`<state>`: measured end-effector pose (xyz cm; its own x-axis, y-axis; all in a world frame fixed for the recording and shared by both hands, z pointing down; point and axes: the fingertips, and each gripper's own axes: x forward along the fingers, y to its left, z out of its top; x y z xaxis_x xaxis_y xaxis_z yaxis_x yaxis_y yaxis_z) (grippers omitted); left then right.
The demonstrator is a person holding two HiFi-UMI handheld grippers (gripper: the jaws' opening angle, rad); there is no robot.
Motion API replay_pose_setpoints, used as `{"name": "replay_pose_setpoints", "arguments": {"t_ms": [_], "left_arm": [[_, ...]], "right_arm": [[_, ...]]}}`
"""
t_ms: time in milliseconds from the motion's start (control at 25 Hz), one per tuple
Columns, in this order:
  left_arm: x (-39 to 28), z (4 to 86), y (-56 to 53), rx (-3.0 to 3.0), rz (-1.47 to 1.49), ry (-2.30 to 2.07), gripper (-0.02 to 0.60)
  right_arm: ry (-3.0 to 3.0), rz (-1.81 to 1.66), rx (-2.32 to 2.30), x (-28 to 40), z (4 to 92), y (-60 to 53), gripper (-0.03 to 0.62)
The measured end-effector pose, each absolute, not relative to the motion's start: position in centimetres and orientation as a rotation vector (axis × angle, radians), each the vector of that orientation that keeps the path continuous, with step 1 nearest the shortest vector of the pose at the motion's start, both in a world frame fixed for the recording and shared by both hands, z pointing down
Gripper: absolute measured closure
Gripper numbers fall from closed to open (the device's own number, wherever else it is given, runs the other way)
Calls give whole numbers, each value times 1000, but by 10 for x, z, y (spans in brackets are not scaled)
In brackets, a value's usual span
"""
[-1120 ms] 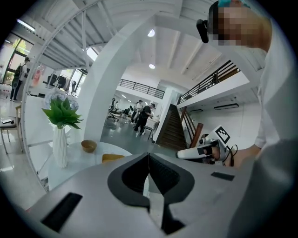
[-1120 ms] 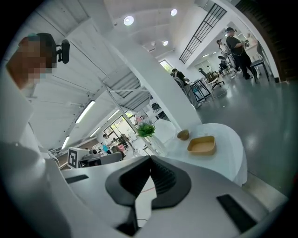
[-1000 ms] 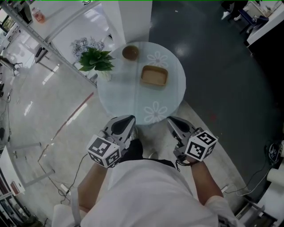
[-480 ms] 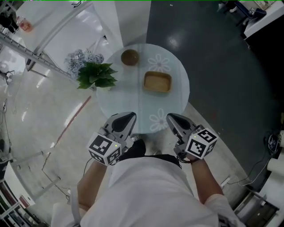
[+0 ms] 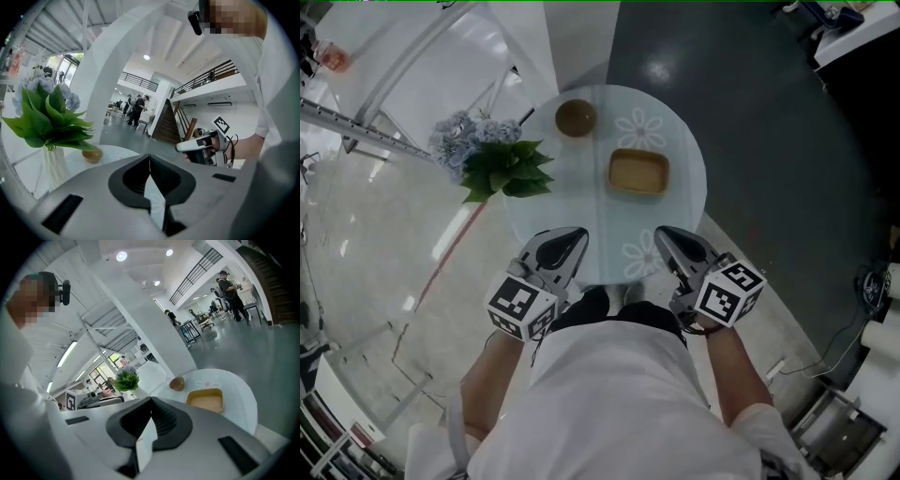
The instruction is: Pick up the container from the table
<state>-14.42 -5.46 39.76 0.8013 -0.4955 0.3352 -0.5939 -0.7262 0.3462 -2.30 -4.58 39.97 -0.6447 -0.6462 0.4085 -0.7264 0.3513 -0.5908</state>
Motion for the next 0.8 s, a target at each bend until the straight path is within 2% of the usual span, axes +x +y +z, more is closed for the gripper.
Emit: {"name": "replay_pose_setpoints", "arguments": {"t_ms": [800], "left_arm": [[-102, 431, -96, 2563, 459, -838, 558]], "right_arm": [[-2486, 1242, 1162, 15, 432, -94, 572]]}}
